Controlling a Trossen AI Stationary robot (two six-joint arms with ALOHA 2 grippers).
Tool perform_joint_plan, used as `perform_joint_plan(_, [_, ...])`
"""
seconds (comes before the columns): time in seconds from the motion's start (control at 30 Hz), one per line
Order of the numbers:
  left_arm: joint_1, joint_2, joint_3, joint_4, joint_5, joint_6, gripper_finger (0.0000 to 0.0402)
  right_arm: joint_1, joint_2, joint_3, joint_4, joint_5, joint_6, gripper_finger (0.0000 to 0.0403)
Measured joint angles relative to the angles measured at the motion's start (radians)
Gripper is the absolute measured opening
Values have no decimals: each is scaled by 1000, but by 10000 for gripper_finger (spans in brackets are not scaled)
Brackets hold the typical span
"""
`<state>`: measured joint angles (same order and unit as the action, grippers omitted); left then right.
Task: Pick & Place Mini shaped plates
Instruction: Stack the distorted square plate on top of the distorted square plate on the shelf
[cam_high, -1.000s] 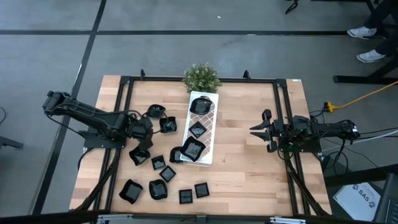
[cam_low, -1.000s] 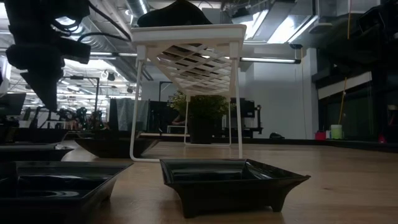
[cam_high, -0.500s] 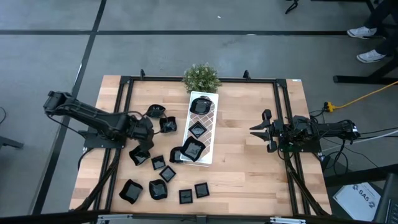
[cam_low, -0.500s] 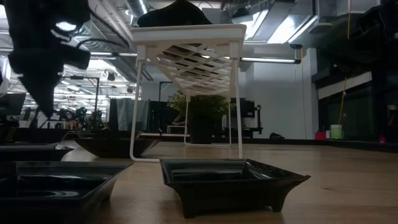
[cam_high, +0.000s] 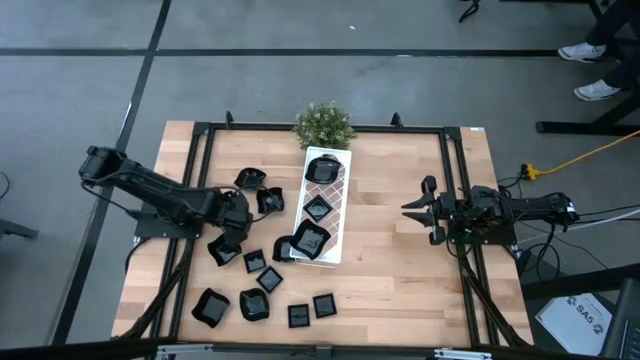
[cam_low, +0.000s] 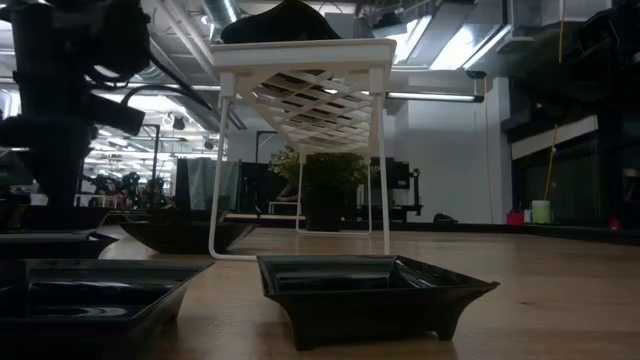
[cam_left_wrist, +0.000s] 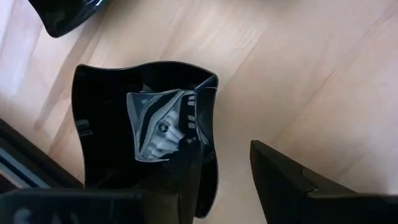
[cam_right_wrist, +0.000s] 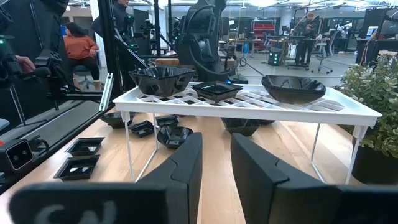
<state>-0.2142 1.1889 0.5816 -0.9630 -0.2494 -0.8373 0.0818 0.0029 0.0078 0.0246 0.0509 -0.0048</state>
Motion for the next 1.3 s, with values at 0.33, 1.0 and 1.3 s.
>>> perform_joint_plan(0.33, [0,37,0,-2,-40,13,88,0,0,0,0,0,0,85])
perform_joint_plan(1.0, [0,32,33,-24,-78,29,2,0,0,0,0,0,0,85])
perform_joint_plan(1.3, [0,26,165,-153,-163,31,1,0,0,0,0,0,0,85])
